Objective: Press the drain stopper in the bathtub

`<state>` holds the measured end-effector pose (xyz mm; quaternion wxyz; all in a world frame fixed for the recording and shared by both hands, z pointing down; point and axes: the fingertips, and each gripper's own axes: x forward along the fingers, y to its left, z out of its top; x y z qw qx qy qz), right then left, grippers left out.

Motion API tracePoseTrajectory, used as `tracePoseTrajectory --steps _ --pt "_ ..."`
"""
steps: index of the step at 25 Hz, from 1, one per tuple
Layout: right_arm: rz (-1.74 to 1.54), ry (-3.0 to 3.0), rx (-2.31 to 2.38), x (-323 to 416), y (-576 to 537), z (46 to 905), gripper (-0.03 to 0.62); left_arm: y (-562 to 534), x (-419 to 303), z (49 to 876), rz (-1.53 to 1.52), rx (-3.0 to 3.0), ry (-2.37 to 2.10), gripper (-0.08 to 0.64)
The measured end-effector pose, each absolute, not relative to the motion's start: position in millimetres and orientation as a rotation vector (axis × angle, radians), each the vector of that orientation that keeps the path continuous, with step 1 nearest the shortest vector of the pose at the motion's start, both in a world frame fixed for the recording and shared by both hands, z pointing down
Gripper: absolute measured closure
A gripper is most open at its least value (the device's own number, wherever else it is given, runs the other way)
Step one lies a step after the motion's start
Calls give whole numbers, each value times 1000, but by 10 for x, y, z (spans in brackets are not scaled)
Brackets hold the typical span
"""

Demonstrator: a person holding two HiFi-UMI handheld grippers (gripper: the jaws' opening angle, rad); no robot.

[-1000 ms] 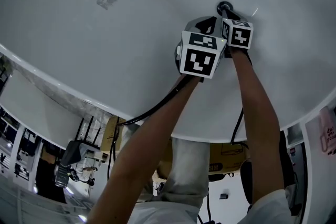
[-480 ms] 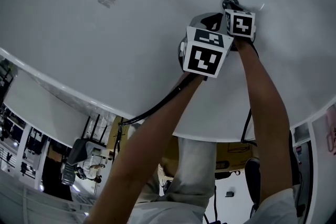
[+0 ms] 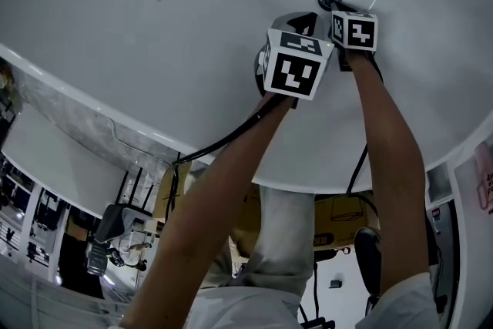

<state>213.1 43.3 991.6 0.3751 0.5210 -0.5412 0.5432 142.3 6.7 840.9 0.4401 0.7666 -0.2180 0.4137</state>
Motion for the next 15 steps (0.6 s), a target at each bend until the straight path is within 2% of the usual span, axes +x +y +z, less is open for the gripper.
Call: tracePoseTrajectory --steps 15 --pt "1413 -1469 1608 2004 148 9047 588 202 1272 7822 978 1964 -561 557"
